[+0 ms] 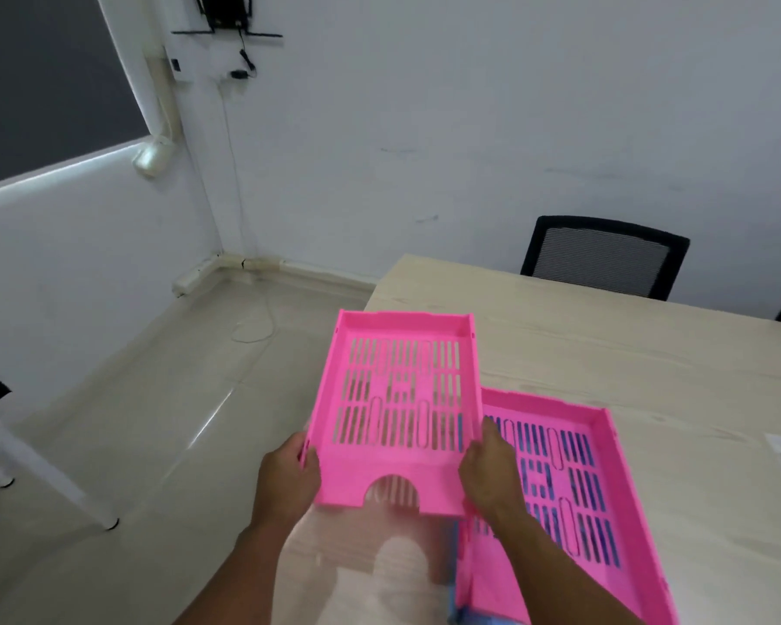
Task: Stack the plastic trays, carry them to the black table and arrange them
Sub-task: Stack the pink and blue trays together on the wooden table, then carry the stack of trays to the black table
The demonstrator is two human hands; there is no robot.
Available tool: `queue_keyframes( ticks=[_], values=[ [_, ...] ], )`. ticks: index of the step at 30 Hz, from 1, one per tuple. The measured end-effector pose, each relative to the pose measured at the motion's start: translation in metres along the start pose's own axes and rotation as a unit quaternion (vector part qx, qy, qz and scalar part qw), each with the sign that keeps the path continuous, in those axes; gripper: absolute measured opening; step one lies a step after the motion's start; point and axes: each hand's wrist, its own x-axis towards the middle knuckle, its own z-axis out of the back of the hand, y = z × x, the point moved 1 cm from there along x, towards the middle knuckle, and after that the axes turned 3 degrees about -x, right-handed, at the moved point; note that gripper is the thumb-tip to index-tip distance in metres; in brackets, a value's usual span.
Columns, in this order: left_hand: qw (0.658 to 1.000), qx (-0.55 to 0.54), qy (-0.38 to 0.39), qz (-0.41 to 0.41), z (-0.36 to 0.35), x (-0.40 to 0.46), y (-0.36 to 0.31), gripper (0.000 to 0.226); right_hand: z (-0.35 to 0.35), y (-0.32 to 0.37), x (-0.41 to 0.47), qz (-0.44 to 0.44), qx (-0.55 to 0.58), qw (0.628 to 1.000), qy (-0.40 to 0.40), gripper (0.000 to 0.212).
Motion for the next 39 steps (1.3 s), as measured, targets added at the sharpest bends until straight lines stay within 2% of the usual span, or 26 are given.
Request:
queue_keyframes(
  ticks=[7, 10, 16, 19, 27, 32, 37, 39],
  values=[
    [0.995, -0.009, 0.047, -0.089, -0.054, -0.025, -0.065, 0.009, 0.082, -0.049, -0.002, -0.022, -0.028, 0.996, -0.076, 0.036],
    [0.99, -0.026, 0.089, -0.109, -0.077, -0.044, -0.081, 0.01, 0.116, -0.073, -0.009, -0.039, -0.041, 0.995, -0.087, 0.039],
    [0.98, -0.038, 0.144, -0.133, -0.11, -0.078, -0.106, 0.015, 0.157, -0.12, -0.029, -0.076, -0.064, 0.991, -0.085, 0.022],
    [0.979, -0.041, 0.15, -0.129, -0.118, -0.095, -0.107, 0.014, 0.167, -0.137, -0.037, -0.08, -0.068, 0.992, -0.07, 0.017],
    [0.984, -0.072, 0.114, -0.112, -0.125, -0.126, -0.11, 0.018, 0.176, -0.157, -0.041, -0.082, -0.06, 0.994, -0.034, 0.021],
    [0.985, -0.072, 0.116, -0.103, -0.126, -0.135, -0.108, 0.034, 0.177, -0.164, -0.043, -0.088, -0.05, 0.995, -0.019, 0.024],
    [0.986, -0.085, 0.121, -0.071, -0.131, -0.129, -0.114, 0.025, 0.182, -0.161, -0.036, -0.091, -0.032, 0.995, -0.004, 0.022],
    [0.987, -0.091, 0.124, -0.051, -0.131, -0.124, -0.115, 0.031, 0.183, -0.16, -0.033, -0.09, -0.023, 0.996, 0.001, 0.018]
  ],
)
